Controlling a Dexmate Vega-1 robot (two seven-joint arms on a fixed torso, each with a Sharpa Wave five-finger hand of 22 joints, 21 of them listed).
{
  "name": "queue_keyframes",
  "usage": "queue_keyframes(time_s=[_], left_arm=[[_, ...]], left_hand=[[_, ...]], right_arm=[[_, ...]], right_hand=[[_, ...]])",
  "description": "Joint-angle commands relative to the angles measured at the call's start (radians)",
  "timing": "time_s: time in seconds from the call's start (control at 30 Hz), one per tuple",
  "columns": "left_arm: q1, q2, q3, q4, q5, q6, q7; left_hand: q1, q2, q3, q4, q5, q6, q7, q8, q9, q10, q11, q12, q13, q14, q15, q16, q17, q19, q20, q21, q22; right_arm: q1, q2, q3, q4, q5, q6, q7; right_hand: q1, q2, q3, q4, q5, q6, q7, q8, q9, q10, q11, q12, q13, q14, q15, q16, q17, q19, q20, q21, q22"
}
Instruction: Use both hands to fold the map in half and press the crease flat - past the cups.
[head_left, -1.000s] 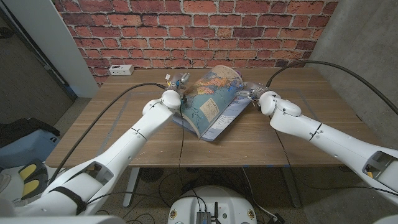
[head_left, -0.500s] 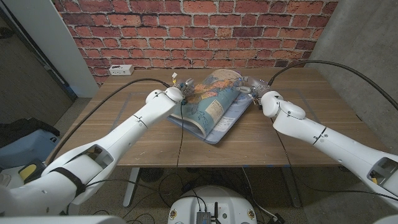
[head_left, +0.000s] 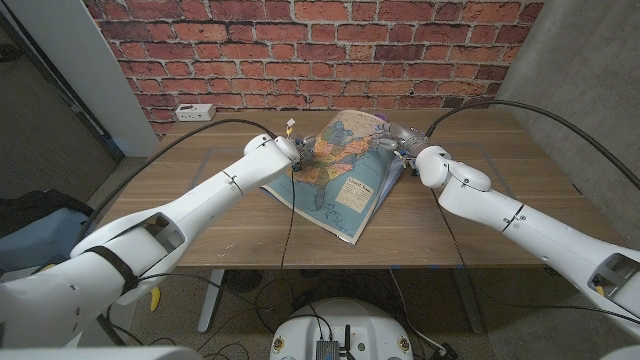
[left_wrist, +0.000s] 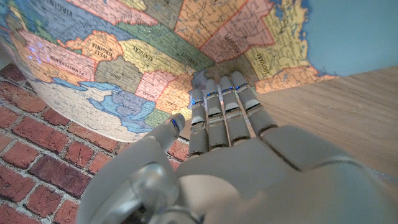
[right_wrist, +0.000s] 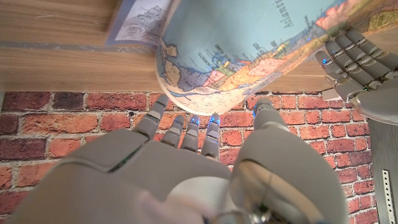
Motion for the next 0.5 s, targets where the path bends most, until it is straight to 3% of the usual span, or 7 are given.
queue_keyframes(time_s=[0.03,0.5], left_arm=[[-0.067,-0.011,0.089,0.023,0.007,0.139,-0.045],[-0.080,0.005,0.129,-0.024,-0.031,0.199,-0.083]], left_hand=[[-0.010,0.001,0.012,0.003,-0.003,-0.005,0.030,-0.006,0.001,-0.003,0.008,-0.004,0.001,0.010,0.000,0.002,0.003,0.013,0.001,0.005,0.004],[-0.016,-0.005,0.017,0.004,-0.005,-0.002,0.034,-0.008,0.001,0.005,0.012,-0.005,-0.003,0.021,0.007,-0.002,0.002,0.032,0.003,0.009,0.005]], right_arm=[[0.025,0.013,-0.026,0.016,0.016,0.009,0.084],[0.081,0.065,-0.100,0.099,0.013,0.045,0.171]], right_hand=[[-0.005,-0.003,0.004,-0.001,0.004,0.008,0.003,0.006,0.004,0.011,0.002,0.007,0.004,0.009,-0.005,0.007,0.000,0.008,0.004,-0.001,0.003],[-0.011,-0.015,-0.004,-0.004,0.004,0.018,-0.004,0.008,0.003,0.017,0.002,0.007,0.004,0.013,-0.006,0.006,-0.001,0.007,0.009,-0.003,0.003]])
